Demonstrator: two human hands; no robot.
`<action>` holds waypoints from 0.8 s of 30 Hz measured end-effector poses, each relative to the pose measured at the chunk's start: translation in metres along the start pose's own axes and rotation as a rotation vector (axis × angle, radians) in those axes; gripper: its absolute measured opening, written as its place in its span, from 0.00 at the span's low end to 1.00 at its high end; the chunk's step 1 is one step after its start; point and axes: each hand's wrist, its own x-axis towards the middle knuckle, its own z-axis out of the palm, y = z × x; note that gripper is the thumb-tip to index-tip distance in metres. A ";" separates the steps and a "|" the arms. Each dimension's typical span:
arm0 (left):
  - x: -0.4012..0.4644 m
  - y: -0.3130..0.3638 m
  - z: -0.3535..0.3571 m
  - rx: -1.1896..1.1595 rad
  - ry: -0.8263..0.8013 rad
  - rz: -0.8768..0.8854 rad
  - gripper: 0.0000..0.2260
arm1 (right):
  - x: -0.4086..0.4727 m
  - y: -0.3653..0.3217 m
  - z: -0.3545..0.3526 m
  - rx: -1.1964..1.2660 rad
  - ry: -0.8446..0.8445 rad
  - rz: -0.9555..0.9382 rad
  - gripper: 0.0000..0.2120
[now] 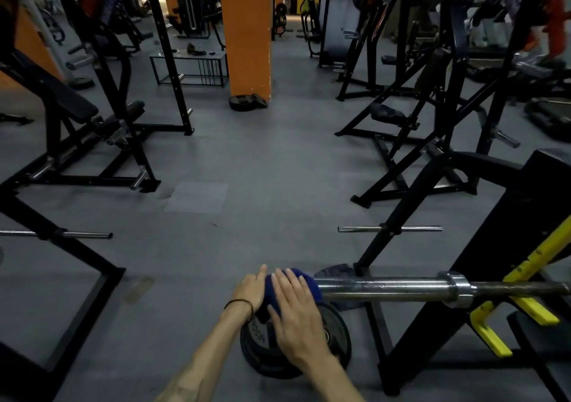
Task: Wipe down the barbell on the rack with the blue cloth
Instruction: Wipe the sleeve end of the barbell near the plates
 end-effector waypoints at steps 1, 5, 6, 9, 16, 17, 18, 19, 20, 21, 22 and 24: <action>-0.002 -0.007 -0.003 -0.028 0.023 0.048 0.26 | 0.001 0.012 -0.004 -0.033 -0.002 -0.035 0.27; -0.010 -0.033 -0.010 -0.103 0.076 0.198 0.19 | -0.003 0.026 -0.017 0.054 0.152 0.416 0.24; -0.012 -0.035 -0.010 -0.107 0.104 0.214 0.18 | 0.001 0.012 -0.012 0.078 0.159 0.467 0.24; -0.017 -0.033 -0.010 -0.112 0.184 0.248 0.16 | -0.003 -0.008 0.002 -0.017 -0.024 -0.035 0.27; -0.028 -0.041 -0.010 -0.087 0.214 0.284 0.28 | -0.002 0.008 -0.005 0.012 0.159 0.416 0.26; -0.029 -0.042 -0.010 -0.085 0.216 0.287 0.30 | -0.001 -0.005 0.002 0.010 0.094 0.289 0.27; -0.030 -0.042 -0.009 -0.076 0.218 0.290 0.30 | -0.003 -0.009 0.008 -0.026 0.026 0.095 0.27; -0.030 -0.042 -0.010 -0.049 0.226 0.300 0.28 | -0.003 -0.003 0.007 -0.075 -0.015 -0.061 0.27; -0.031 -0.043 -0.011 -0.001 0.238 0.318 0.26 | -0.002 0.011 0.003 -0.114 -0.013 -0.120 0.27; -0.032 -0.043 -0.013 0.057 0.252 0.340 0.25 | -0.003 0.024 -0.003 -0.128 0.021 -0.080 0.26; -0.034 -0.044 -0.015 0.106 0.263 0.357 0.26 | -0.005 0.032 -0.008 -0.104 0.070 0.050 0.25; -0.037 -0.045 -0.020 0.188 0.277 0.369 0.34 | -0.005 0.023 -0.012 -0.041 0.130 0.354 0.24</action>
